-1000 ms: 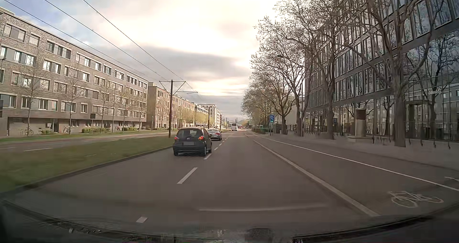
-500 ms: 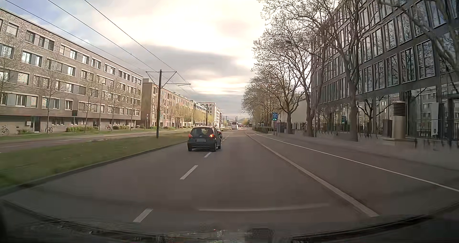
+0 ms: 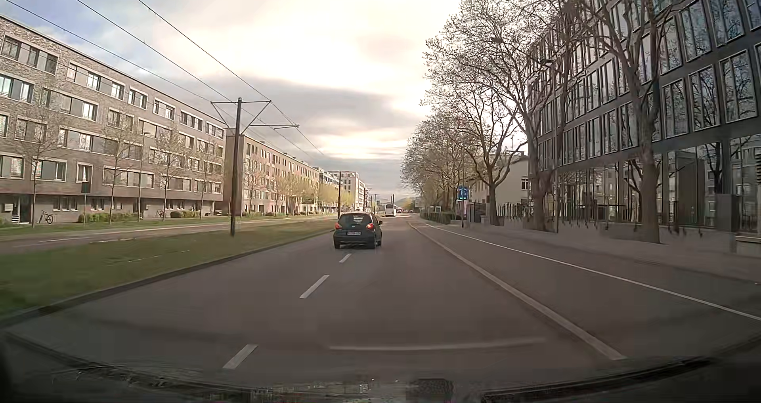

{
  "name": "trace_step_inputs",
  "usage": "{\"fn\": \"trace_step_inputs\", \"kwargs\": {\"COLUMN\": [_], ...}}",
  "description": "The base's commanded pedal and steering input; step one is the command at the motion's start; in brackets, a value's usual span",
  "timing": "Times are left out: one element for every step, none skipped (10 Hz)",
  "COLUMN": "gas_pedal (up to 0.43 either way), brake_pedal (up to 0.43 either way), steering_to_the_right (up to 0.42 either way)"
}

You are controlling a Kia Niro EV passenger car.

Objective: Follow the waypoints while adhering to traffic rules and regulations

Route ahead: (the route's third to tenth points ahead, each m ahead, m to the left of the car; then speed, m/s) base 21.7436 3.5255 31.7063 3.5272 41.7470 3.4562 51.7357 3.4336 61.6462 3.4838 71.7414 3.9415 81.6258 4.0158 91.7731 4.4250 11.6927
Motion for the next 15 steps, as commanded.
{"fn": "trace_step_inputs", "kwargs": {"gas_pedal": [0.098, 0.098, 0.098, 0.098, 0.098, 0.087, 0.087, 0.087, 0.087, 0.087, 0.087, 0.087, 0.087, 0.087, 0.087], "brake_pedal": [0.0, 0.0, 0.0, 0.0, 0.0, 0.0, 0.0, 0.0, 0.0, 0.0, 0.0, 0.0, 0.0, 0.0, 0.0], "steering_to_the_right": [0.002, 0.002, 0.002, 0.002, 0.002, 0.001, 0.002, 0.002, 0.002, 0.002, 0.003, 0.003, 0.003, 0.003, 0.003]}}
